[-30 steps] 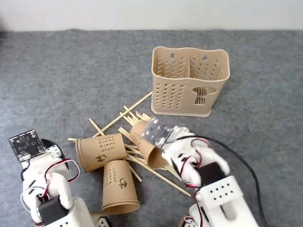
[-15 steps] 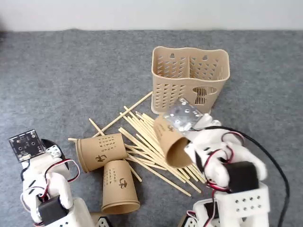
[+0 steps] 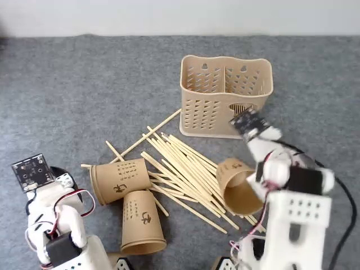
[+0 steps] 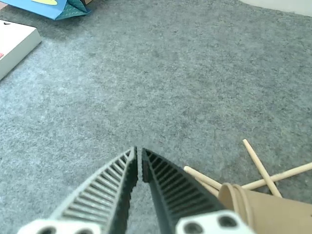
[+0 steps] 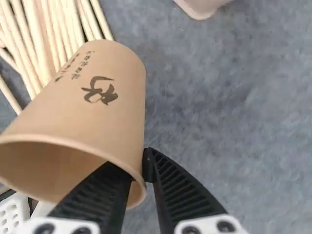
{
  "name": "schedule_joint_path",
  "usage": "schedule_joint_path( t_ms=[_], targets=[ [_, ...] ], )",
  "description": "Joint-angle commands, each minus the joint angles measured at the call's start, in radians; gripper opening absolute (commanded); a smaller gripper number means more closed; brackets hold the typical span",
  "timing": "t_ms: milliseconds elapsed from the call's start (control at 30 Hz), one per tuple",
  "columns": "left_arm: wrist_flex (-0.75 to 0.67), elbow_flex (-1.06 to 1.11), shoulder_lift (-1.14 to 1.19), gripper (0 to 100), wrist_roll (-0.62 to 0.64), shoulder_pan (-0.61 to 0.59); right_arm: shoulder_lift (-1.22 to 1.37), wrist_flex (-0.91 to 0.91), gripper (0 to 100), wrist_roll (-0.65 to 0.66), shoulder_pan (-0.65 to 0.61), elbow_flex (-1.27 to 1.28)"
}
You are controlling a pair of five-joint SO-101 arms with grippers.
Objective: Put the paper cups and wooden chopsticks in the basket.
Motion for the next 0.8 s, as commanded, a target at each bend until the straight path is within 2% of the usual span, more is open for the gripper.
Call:
schedule_joint_path(
  t_ms=[0, 100, 267, 600, 767],
  targets=[
    [-0.028, -0.008, -0.014, 2, -0.012, -0.003, 0.148, 0.018, 1.0, 0.009, 0.079, -0.138],
    [-0.028, -0.007, -0.014, 2, -0.012, -0.003, 0.262, 0.064, 1.1, 0.009, 0.124, -0.252],
    [-0.041, -0.001, -0.014, 2, -0.012, -0.003, 0.458, 0.150, 1.4, 0.005, 0.128, -0.433],
    [-0.041, -0.001, -0.014, 2, -0.012, -0.003, 0.823, 0.147, 1.5, 0.005, 0.134, -0.664],
    [-0.040, -0.001, -0.014, 2, -0.012, -0.003, 0.924, 0.156, 1.6, 0.005, 0.197, -0.801]
  ],
)
